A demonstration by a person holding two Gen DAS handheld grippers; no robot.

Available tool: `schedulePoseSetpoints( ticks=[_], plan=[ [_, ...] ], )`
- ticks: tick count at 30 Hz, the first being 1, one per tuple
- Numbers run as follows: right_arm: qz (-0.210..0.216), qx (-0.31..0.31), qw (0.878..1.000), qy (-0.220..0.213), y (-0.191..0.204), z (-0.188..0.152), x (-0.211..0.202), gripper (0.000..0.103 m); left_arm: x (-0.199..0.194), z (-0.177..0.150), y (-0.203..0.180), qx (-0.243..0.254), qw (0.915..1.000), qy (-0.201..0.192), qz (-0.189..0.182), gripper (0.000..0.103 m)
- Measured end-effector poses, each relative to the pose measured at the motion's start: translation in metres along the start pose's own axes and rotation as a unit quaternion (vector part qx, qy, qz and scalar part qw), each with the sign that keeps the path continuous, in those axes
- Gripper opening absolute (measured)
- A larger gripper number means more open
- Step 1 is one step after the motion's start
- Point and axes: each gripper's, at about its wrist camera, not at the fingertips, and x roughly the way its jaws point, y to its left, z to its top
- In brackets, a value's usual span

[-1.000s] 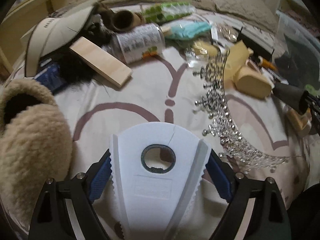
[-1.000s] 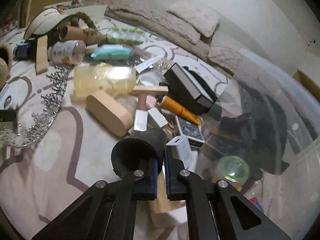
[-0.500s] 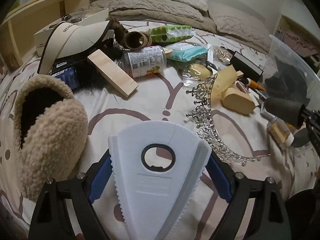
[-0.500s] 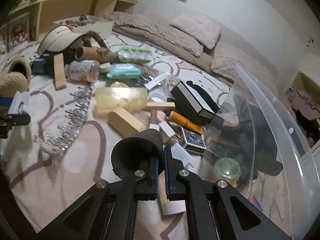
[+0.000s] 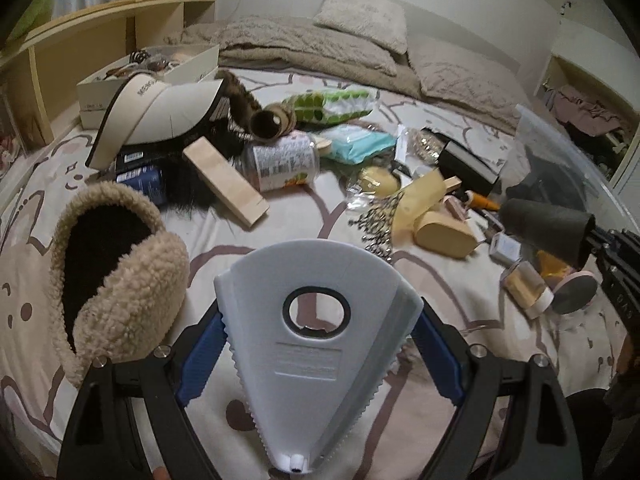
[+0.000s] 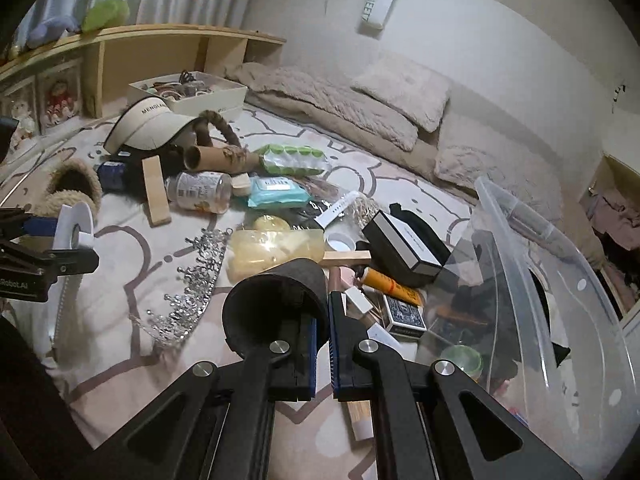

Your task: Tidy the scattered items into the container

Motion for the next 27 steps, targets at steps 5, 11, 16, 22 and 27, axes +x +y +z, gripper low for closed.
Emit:
schedulePoseSetpoints(
  ticks=[5,11,16,22,27],
  plan=[
    [0.005,0.01,1.0,-0.014,-0.002,0.002,-0.012,0.005,-0.019,0.001,-0.005,0.004,0.9997,-0.02,-0.013,0.088],
    [0.008,0.019,0.999,-0.029,-0.004,0.004,-0.023,0.005,-0.037,0.008,-0.011,0.008,0.9987,-0.043,-0.024,0.088],
    [0.015,0.026,0.999,-0.042,-0.008,0.008,-0.034,0.005,-0.05,0.018,-0.018,0.012,0.9975,-0.062,-0.03,0.088],
    [0.022,0.046,0.996,-0.068,-0.02,0.014,-0.052,0.005,-0.068,0.035,-0.031,0.025,0.9949,-0.09,-0.038,0.088],
    [0.022,0.05,0.995,-0.086,-0.032,0.019,-0.068,0.005,-0.084,0.051,-0.049,0.04,0.992,-0.109,-0.05,0.088]
  ],
)
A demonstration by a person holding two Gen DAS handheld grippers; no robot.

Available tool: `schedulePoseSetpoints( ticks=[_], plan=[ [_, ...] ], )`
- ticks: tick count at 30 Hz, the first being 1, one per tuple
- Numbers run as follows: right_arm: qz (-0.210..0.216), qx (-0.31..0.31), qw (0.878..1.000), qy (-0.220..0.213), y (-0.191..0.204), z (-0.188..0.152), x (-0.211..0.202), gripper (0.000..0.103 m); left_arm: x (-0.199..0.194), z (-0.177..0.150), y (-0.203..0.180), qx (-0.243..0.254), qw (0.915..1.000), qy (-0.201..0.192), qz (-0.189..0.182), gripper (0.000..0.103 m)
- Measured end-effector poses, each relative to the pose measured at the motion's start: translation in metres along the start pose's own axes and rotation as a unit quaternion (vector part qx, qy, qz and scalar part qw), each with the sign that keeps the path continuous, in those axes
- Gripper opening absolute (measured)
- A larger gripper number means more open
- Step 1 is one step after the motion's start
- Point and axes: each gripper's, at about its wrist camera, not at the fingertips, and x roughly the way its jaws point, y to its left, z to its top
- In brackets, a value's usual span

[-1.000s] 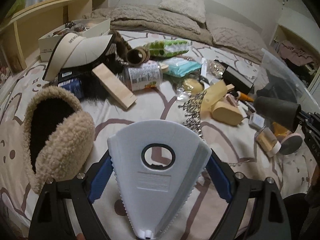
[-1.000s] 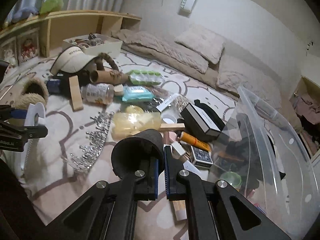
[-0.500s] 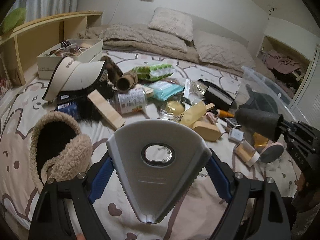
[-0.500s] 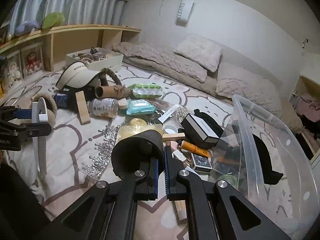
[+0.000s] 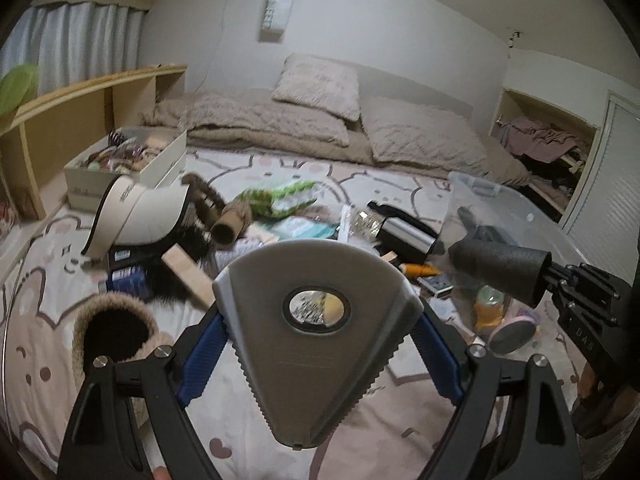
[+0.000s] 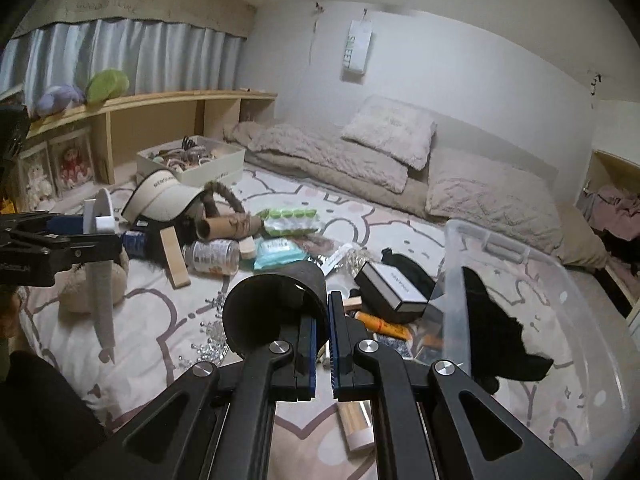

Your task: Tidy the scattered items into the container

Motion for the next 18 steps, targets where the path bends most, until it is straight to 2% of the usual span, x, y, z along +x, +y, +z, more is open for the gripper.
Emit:
schedulePoseSetpoints(
  ticks=[13,18],
  plan=[
    [-0.015,0.014,0.999,-0.043,-0.044,0.029,-0.036,0.005,-0.019,0.051,-0.065,0.055,0.9965,-0.057,-0.026,0.088],
    [-0.016,0.018,0.999,-0.044,-0.06,0.034,-0.039,0.005,-0.019,0.067,-0.092,0.077,0.9941,-0.069,-0.035,0.088]
  ],
)
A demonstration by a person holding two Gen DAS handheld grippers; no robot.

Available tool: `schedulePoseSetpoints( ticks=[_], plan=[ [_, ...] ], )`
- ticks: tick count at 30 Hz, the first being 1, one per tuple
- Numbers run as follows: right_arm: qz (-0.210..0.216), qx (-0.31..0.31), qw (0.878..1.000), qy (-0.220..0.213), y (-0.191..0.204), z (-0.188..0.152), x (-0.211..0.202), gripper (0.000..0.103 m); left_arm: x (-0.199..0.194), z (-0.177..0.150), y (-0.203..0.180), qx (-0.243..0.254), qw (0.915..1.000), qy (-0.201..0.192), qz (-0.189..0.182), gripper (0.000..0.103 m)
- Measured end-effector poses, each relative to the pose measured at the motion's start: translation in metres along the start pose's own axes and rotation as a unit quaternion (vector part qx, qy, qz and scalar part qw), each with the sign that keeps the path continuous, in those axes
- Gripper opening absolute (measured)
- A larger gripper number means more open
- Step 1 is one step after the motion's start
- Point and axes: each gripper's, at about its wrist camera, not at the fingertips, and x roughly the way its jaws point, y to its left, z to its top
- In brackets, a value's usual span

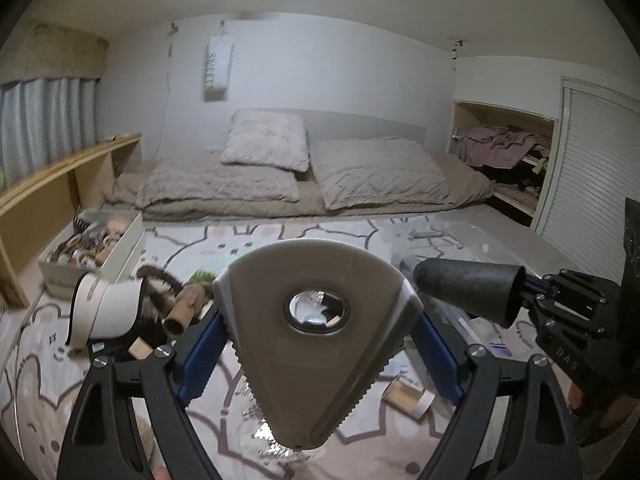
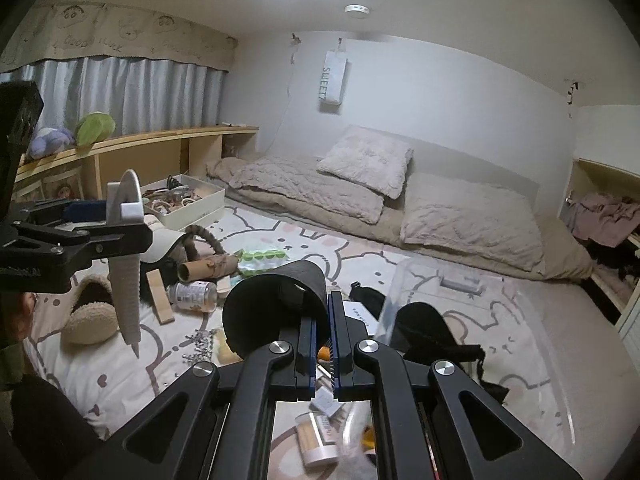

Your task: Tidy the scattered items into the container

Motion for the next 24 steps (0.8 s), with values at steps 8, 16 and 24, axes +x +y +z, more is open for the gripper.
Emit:
schedulePoseSetpoints(
  ticks=[8,16,24],
  plan=[
    [-0.011,0.013,1.0,-0.017,-0.037,0.016,-0.015,0.005,0.009,0.028,-0.034,0.022,0.9995,-0.016,-0.018,0.088],
    [-0.036,0.022,0.998,-0.039,-0.084,0.032,-0.037,0.005,0.02,0.057,-0.073,0.041,0.998,-0.025,-0.04,0.088],
    [-0.048,0.021,0.998,-0.047,-0.12,0.041,-0.046,0.005,0.023,0.09,-0.112,0.069,0.9949,-0.049,-0.055,0.088]
  ],
)
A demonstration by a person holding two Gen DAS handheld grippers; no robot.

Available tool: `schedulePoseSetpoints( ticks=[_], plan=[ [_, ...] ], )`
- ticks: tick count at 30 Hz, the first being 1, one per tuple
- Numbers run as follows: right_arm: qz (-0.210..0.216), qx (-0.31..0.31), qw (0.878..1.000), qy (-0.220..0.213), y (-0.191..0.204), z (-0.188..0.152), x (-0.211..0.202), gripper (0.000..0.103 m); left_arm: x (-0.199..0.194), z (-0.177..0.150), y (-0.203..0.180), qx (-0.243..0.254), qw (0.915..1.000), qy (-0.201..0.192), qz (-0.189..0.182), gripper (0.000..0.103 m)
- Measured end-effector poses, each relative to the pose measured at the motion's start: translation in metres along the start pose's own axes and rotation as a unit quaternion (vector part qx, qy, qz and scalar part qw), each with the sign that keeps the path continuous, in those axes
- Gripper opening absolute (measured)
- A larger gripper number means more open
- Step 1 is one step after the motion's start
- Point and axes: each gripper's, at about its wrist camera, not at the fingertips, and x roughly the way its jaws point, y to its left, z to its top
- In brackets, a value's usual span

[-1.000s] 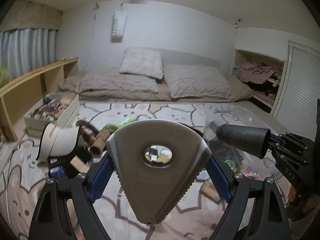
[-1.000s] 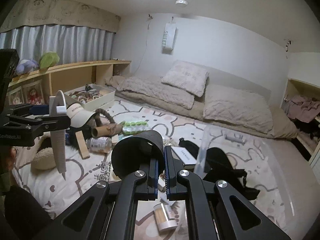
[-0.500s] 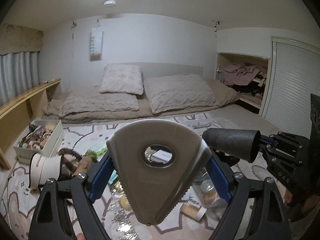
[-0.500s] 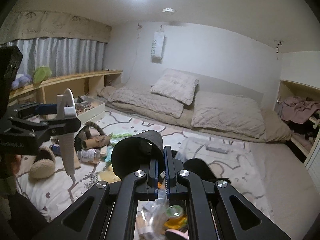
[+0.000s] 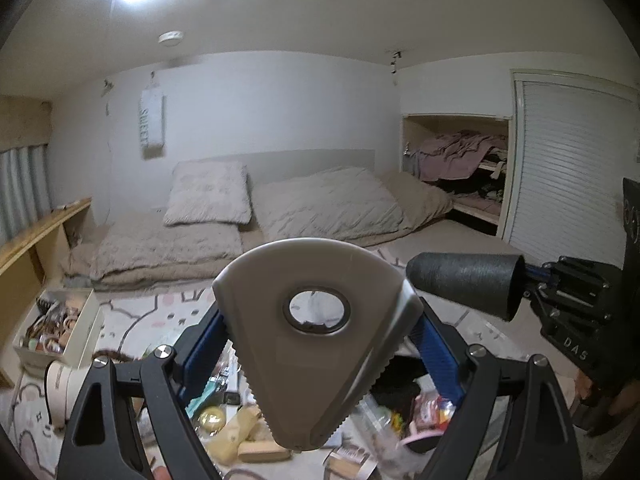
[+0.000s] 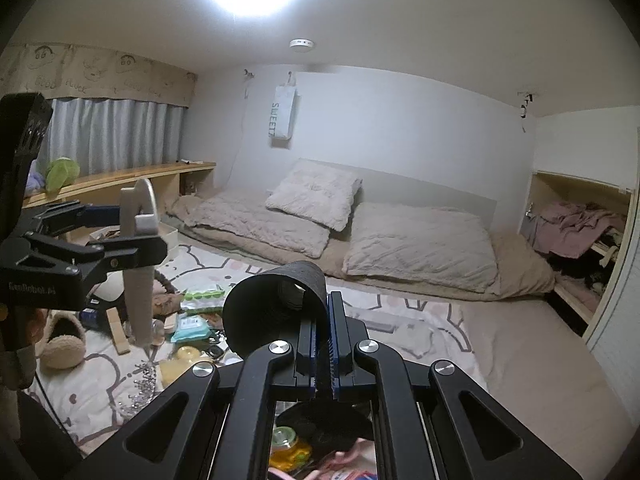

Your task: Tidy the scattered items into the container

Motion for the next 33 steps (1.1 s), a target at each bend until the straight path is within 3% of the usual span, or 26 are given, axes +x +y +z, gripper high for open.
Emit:
schedulePoseSetpoints(
  ticks=[9,19,28,33],
  plan=[
    [0.004,-0.006,1.0,-0.001,-0.027,0.006,0.002,0.005,0.023,0.024,-0.036,0.009,0.9982,-0.013,-0.057,0.088],
    [0.011,0.015,0.998,0.059,-0.064,-0.031,0.028,0.005,0.073,0.009,-0.064,-0.006,0.9954,0.018,-0.094,0.088],
    [0.033,-0.034,0.979,0.2,-0.064,-0.083,0.072,0.005,0.098,-0.014,-0.075,-0.001,0.9935,0.051,-0.102,0.088],
    [0.051,-0.103,0.948,0.298,-0.055,-0.11,0.103,0.005,0.105,-0.023,-0.077,0.002,0.9925,0.066,-0.103,0.088]
  ],
)
